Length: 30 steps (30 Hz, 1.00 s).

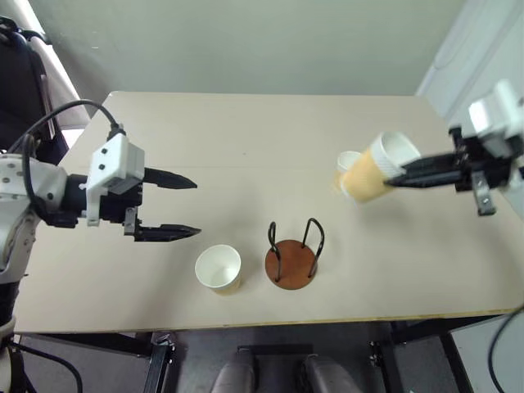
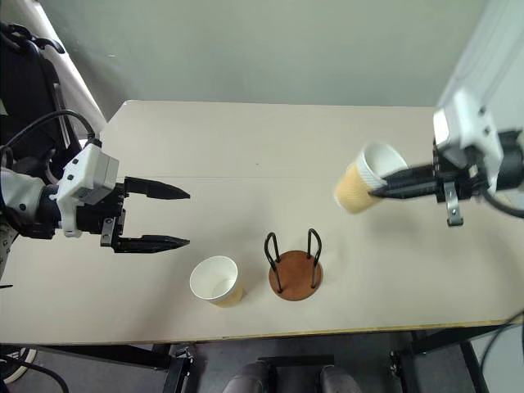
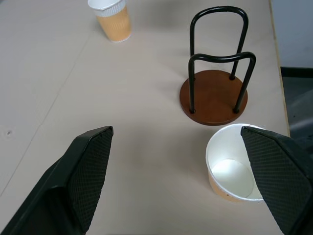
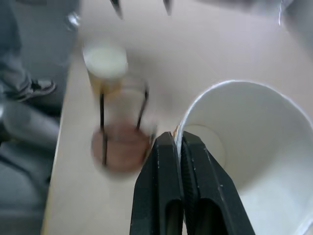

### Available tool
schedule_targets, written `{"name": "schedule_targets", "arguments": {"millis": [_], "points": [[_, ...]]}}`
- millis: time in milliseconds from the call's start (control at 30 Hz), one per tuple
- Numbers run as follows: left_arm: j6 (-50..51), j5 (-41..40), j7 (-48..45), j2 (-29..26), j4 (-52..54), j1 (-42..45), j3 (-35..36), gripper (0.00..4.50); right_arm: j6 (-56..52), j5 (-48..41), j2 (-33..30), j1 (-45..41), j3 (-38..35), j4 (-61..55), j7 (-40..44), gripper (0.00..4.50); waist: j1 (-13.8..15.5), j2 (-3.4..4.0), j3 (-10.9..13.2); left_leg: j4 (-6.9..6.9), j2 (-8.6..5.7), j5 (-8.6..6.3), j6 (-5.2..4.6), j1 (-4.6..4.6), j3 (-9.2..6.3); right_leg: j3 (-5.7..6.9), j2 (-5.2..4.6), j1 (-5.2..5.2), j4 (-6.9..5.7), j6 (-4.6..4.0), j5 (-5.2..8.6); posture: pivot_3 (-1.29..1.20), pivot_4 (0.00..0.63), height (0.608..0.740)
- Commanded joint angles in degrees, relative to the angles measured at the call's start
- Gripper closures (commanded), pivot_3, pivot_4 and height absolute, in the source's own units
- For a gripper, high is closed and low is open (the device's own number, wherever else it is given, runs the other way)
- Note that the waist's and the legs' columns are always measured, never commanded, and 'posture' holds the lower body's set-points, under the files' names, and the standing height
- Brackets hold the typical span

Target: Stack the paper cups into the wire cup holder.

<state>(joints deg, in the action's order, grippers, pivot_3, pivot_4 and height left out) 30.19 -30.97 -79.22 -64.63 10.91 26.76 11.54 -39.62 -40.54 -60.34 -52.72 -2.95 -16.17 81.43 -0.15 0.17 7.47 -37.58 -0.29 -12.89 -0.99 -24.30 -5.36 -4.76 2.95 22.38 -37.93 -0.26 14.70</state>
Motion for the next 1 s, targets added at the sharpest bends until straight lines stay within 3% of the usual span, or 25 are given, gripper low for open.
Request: {"name": "schedule_targets", "arguments": {"millis": [33,233,867,1000], "points": [[-0.9,0.1,0.8,-0.5,0.4,0.1,0.7,0.00,-1.2,-1.3,3.7,-3.0,4.4,-3.5,-0.4,4.46,0.2,0.00,0.0,0.01,0.00,0.01,0.01,-0.02,-0.01,0.00,0.00,0.02,0.00,-0.02,0.01,0.00,0.150,0.740],[-1.0,0.2,1.2,-0.8,0.8,-0.9,0.7,0.00,6.3,9.6,8.8,-2.9,14.8,-2.8,0.3,4.46,0.2,0.03,0.0,0.01,0.01,0.04,0.06,-0.29,-0.03,0.06,-0.01,0.31,-0.07,-0.04,0.02,0.00,0.150,0.740],[-0.2,-1.1,2.5,-3.5,4.1,-7.3,5.6,0.00,9.6,15.1,10.5,1.2,18.3,-3.8,2.9,4.46,0.0,0.01,0.0,0.01,0.03,0.15,0.22,-0.48,-0.03,0.09,-0.02,0.53,-0.17,-0.17,-0.04,0.00,0.150,0.740],[0.1,-1.3,2.8,-3.7,4.7,-8.2,6.3,0.00,9.8,15.7,10.9,0.7,18.7,-3.0,3.3,3.64,0.0,0.01,0.0,0.01,0.04,0.15,0.22,-0.46,-0.02,0.11,-0.02,0.53,-0.22,-0.19,-0.06,0.00,0.150,0.740]]}}
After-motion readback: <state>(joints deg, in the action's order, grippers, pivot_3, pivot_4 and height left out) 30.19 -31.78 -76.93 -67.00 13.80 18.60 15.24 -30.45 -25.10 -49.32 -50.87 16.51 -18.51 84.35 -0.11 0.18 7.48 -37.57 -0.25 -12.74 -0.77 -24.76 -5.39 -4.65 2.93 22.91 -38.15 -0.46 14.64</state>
